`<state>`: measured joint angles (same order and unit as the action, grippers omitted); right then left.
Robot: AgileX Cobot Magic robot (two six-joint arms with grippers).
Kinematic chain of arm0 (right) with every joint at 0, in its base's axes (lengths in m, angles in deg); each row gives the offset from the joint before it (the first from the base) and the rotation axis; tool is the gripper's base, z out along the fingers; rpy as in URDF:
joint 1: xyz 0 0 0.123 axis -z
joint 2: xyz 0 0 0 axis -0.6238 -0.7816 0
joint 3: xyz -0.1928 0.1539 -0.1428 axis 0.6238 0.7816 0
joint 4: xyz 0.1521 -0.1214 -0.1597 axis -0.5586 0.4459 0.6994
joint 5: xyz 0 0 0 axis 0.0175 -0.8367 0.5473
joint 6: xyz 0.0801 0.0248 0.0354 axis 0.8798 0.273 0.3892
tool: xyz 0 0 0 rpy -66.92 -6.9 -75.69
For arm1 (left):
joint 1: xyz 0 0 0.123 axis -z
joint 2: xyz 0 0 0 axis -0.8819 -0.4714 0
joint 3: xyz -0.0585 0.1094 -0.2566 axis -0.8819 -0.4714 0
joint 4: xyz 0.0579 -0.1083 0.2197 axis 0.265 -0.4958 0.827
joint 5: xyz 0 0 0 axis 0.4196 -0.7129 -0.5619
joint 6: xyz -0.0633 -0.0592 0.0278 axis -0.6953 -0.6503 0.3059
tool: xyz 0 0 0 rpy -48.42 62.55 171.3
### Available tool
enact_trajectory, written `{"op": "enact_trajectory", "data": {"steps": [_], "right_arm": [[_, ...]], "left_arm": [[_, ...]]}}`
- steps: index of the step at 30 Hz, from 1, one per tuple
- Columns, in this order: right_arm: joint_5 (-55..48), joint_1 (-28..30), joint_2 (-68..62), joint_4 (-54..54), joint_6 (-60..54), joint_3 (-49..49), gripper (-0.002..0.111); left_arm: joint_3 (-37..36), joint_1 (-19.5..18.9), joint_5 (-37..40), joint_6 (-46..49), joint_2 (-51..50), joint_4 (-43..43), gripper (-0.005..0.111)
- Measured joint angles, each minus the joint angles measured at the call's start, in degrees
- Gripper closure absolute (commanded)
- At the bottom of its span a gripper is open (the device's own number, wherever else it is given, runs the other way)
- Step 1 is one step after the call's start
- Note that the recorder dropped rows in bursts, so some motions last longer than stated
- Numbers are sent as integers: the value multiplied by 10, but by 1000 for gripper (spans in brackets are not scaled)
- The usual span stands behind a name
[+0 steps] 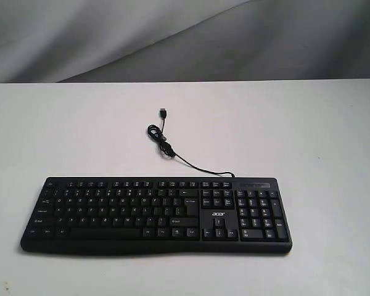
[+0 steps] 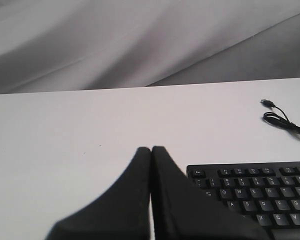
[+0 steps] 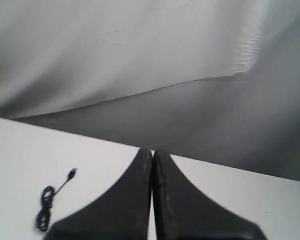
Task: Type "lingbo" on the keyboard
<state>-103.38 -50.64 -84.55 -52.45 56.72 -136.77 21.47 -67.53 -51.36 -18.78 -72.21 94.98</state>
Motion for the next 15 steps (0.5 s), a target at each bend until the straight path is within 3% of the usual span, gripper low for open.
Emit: {"op": "enact_trajectory", "data": {"steps": [7, 15], "right_arm": [[186, 111, 170, -2, 0, 252, 108], [203, 144, 267, -4, 48, 362, 108]], "left_arm": [[0, 0, 0, 0, 0, 0, 106], [0, 0, 0, 0, 0, 0, 106]]}}
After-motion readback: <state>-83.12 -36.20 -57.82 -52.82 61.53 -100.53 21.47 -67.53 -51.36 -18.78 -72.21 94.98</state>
